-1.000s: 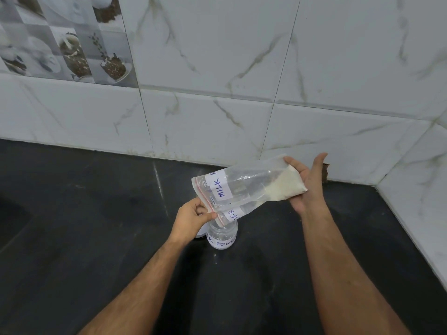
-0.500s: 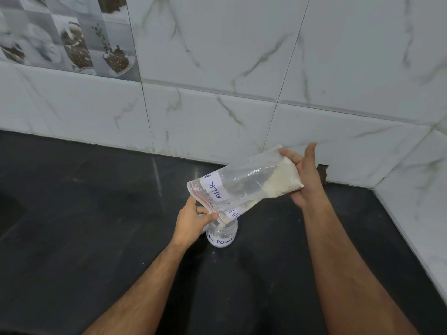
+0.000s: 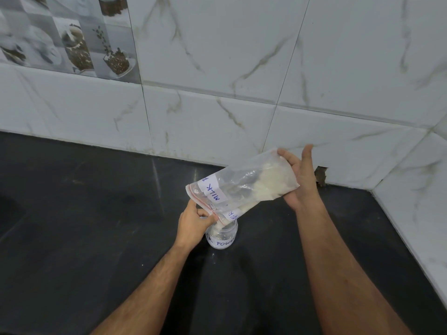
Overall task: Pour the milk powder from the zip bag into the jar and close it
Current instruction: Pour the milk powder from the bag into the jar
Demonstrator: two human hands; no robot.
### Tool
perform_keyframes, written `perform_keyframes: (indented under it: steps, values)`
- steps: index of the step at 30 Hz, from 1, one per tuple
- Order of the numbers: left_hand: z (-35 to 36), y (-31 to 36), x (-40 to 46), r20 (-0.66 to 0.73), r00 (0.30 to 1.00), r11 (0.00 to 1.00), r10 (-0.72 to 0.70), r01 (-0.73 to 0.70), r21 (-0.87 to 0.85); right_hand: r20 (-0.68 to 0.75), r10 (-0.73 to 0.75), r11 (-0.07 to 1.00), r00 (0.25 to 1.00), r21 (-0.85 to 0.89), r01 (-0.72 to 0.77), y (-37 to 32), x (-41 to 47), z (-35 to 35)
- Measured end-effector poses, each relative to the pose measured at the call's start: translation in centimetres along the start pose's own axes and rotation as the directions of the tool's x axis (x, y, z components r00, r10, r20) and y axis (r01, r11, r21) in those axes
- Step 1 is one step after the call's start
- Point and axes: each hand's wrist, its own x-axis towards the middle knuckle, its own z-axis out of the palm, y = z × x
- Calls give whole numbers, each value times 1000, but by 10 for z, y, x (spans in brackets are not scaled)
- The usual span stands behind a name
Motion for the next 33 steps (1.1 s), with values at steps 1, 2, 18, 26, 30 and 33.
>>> perform_keyframes:
  steps: [1,2,18,26,30,33]
  values:
    - [0,0,0,1,1000,1000,2,-2,-2,-26,0,998,1000,59,1,4,-1,-1]
    - [0,1,0,2,1000,1000,3,-3,-7,-55,-1,993,999,121,8,7,-3,-1]
    - [3,-2,-3,-32,999,1000,10,-10,0,-87,-123,989,989,-99,114,28,-27,-9]
    - [3,-1,-4,-31,999,999,31,-30,12,-53,-139,968,989,-218,125,9,-24,-21]
    - [2,0,-5,-37,999,999,31,-30,29,-82,-169,964,982,-223,147,14,-17,-31]
    - [1,0,-5,-39,999,999,33,-32,28,25,-145,945,989,-292,146,15,-16,-34]
